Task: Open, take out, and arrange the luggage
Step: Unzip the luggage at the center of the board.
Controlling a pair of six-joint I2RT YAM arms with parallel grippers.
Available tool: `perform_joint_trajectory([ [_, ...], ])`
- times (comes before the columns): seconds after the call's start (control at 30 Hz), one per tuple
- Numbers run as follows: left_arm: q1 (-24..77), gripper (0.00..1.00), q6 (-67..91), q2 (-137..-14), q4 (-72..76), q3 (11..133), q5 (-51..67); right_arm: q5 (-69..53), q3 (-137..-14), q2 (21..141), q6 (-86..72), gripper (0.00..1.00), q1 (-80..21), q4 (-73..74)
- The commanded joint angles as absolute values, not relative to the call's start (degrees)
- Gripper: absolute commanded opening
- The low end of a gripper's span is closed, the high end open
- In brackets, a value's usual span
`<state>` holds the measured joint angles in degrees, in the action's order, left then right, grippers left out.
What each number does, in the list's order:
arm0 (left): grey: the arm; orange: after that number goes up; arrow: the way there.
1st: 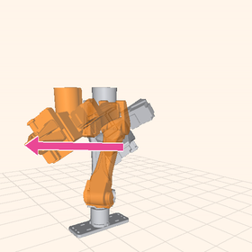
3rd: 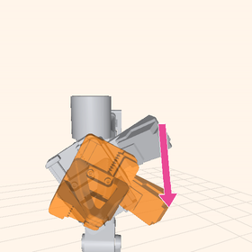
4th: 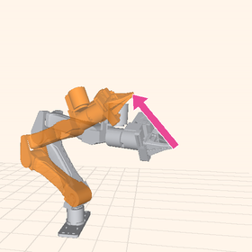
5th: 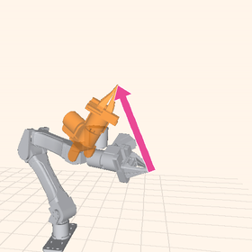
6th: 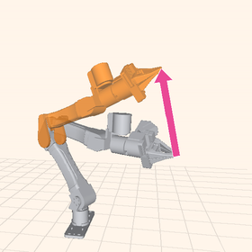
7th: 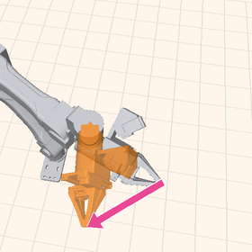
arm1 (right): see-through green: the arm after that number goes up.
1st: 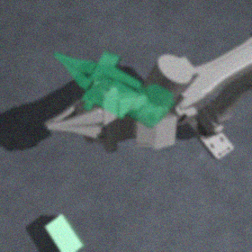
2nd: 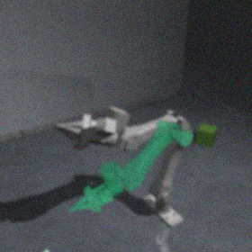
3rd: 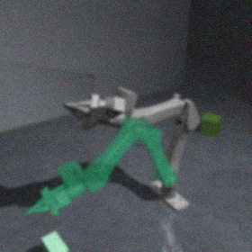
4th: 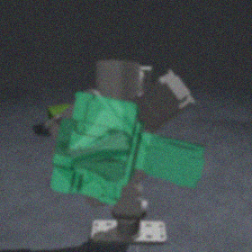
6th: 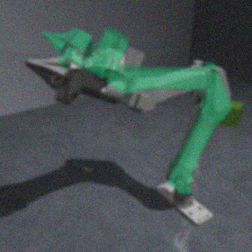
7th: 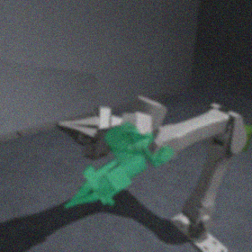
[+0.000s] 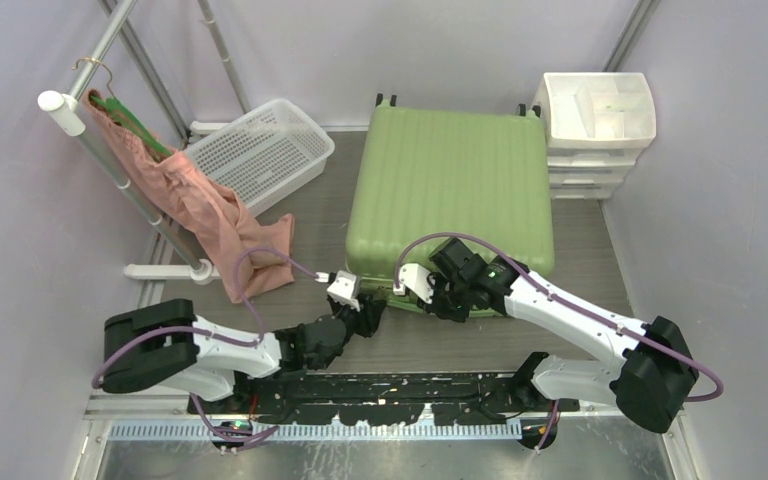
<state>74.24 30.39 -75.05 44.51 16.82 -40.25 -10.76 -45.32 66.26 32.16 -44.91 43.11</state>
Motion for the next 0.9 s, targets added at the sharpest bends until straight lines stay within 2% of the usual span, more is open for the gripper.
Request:
perform_joint_trajectory([
  [0.0, 74.0, 0.37, 26.1, -79.8, 59.6, 16.5, -40.1, -14.2, -47.9, 66.0, 25.6, 0.04, -44.4, 43.5],
  [0.13, 74.0, 0.36, 23.7, -82.8, 65.7, 16.3, -39.6, -14.2, -47.9, 66.0, 25.7, 0.04, -44.3, 43.6],
  [0.4, 74.0, 0.34, 21.2, -80.5, 66.0, 16.1, -41.2, -14.4, -47.9, 66.2, 25.7, 0.05, -44.4, 43.7],
  [0.8, 74.0, 0.26, 22.5, -76.0, 57.9, 18.8, -41.8, -14.2, -48.1, 66.6, 25.7, 0.05, -44.7, 43.8],
  [0.87, 74.0, 0.20, 23.4, -76.1, 53.9, 20.6, -43.7, -14.2, -48.1, 66.6, 25.7, 0.05, -44.8, 43.8],
])
